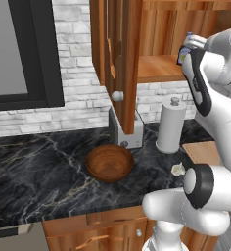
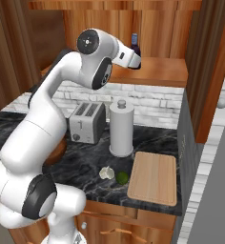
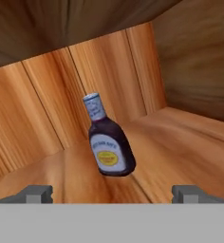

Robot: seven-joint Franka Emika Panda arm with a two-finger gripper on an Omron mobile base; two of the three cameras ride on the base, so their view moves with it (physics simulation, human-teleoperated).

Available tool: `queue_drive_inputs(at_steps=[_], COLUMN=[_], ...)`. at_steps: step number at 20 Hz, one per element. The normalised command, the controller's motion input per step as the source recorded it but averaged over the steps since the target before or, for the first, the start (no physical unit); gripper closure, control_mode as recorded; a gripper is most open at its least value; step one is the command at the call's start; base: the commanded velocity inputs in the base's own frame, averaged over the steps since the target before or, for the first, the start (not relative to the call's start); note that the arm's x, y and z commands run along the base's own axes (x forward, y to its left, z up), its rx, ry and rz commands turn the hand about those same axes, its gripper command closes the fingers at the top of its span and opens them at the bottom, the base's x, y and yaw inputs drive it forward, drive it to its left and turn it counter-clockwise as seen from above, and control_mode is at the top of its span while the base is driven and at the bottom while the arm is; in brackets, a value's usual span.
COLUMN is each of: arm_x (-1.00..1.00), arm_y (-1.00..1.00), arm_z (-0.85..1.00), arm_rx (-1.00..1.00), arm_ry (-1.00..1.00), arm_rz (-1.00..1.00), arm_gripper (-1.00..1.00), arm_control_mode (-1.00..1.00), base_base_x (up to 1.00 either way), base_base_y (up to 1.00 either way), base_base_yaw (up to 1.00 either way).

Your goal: Open the cabinet. Place the bowl and condiment on the counter. Then place the lime and garlic on the cutting board.

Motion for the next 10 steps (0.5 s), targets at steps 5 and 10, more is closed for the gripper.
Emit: queue_drive_inputs(at_steps=[5, 10], arm_x=[0.11, 0.29], arm_y=[0.0, 0.0], arm_z=[0.0, 0.0], arm_rx=[0.0, 0.0], arm_ry=[0.0, 0.0], arm_rz=[0.0, 0.0], arm_gripper=[-1.0, -1.0], arm_control_mode=[-1.0, -1.0], base_base_x=[0.0, 0.0], base_base_y=[0.0, 0.0], base_base_yaw=[0.0, 0.0])
